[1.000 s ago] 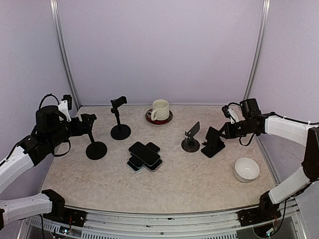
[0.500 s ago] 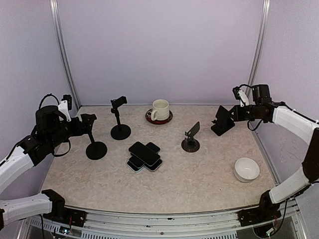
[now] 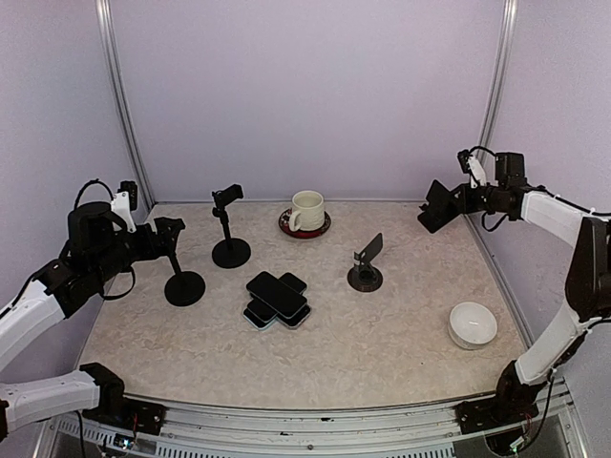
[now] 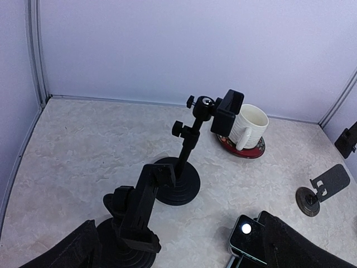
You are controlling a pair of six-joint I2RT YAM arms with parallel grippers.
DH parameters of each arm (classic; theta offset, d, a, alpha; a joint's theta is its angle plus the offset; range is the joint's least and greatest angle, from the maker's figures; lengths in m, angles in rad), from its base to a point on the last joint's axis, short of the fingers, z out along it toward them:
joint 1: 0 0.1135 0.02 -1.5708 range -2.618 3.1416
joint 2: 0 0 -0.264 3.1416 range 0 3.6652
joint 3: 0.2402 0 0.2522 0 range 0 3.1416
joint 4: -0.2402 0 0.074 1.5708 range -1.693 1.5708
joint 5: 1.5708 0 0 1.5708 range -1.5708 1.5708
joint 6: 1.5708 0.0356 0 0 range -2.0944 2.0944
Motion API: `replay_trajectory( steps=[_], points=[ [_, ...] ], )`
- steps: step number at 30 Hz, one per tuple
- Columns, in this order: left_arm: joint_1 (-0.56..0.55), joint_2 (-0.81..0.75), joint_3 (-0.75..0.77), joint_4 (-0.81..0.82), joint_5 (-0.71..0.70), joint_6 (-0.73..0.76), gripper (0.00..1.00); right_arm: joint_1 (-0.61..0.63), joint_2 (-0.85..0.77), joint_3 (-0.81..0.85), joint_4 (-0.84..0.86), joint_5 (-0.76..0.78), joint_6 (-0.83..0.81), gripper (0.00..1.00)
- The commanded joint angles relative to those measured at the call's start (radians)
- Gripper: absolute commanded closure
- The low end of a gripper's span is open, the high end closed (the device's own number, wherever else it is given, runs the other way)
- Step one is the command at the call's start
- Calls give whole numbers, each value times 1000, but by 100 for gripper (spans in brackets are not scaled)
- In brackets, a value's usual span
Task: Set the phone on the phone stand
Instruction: Place the phone stand at the corner of the board.
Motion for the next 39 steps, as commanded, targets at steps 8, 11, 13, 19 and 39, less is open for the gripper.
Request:
replay_trajectory(
  steps=[8, 11, 13, 19, 39],
  points=[
    [17, 4, -9, 32, 24, -3, 1, -73, 147, 151, 85, -108, -87, 100],
    [19, 4, -10, 34, 24, -4, 1, -73, 179, 179, 90, -103, -110, 100],
    [21, 5, -10, 34, 26, -4, 1, -74, 207, 208, 80, -100, -123, 100],
    [28, 8, -10, 36, 34, -3, 1, -80, 284, 277, 75, -119, -133, 100],
    [117, 3, -18, 75, 155, -6, 1, -155, 541, 491, 51, -288, -174, 100]
  ],
)
